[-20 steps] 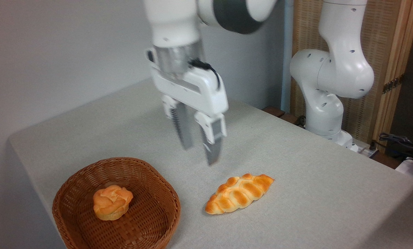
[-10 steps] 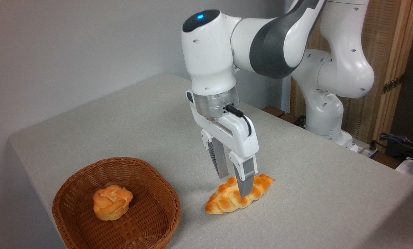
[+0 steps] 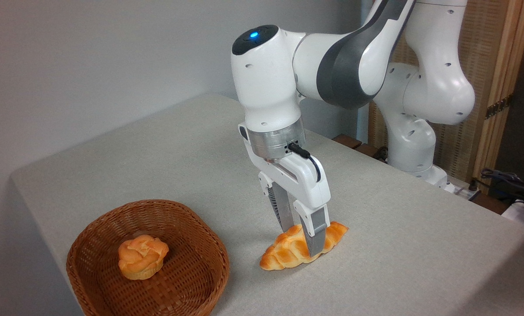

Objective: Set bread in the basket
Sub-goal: 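Close the gripper around the middle of the braided roll, then lift the braided roll and carry it over the wicker basket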

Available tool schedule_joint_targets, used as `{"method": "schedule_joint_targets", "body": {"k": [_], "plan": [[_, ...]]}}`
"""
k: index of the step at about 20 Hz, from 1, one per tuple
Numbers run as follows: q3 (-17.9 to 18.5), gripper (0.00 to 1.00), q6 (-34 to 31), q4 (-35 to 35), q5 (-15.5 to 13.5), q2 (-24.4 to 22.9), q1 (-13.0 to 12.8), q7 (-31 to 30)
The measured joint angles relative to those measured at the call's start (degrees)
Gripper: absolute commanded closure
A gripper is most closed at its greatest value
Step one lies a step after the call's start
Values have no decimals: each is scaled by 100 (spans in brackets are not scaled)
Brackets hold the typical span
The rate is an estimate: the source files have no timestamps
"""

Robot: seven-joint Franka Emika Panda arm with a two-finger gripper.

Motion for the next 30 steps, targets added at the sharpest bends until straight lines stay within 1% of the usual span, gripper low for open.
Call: {"method": "schedule_joint_targets", "body": {"k": [1, 2, 6, 7, 9, 11, 12, 13, 16, 26, 28, 30], "plan": [[0, 1, 0, 0, 0, 11, 0, 0], [0, 8, 0, 0, 0, 19, 0, 0], [0, 54, 1, -1, 0, 67, -2, 1], [0, 62, 1, -1, 0, 82, -3, 1], [0, 74, 1, -1, 0, 98, -6, 1], [0, 82, 1, -2, 0, 107, -9, 1], [0, 88, 1, -2, 0, 110, -10, 1], [-1, 91, 1, -2, 0, 112, -13, 1], [-2, 92, 1, -2, 0, 114, -31, 4], [-4, 91, -6, 13, 0, 116, -68, 5], [-5, 91, -57, 61, 0, 116, -92, 5], [-10, 91, -264, 199, 0, 117, -107, 5]]}}
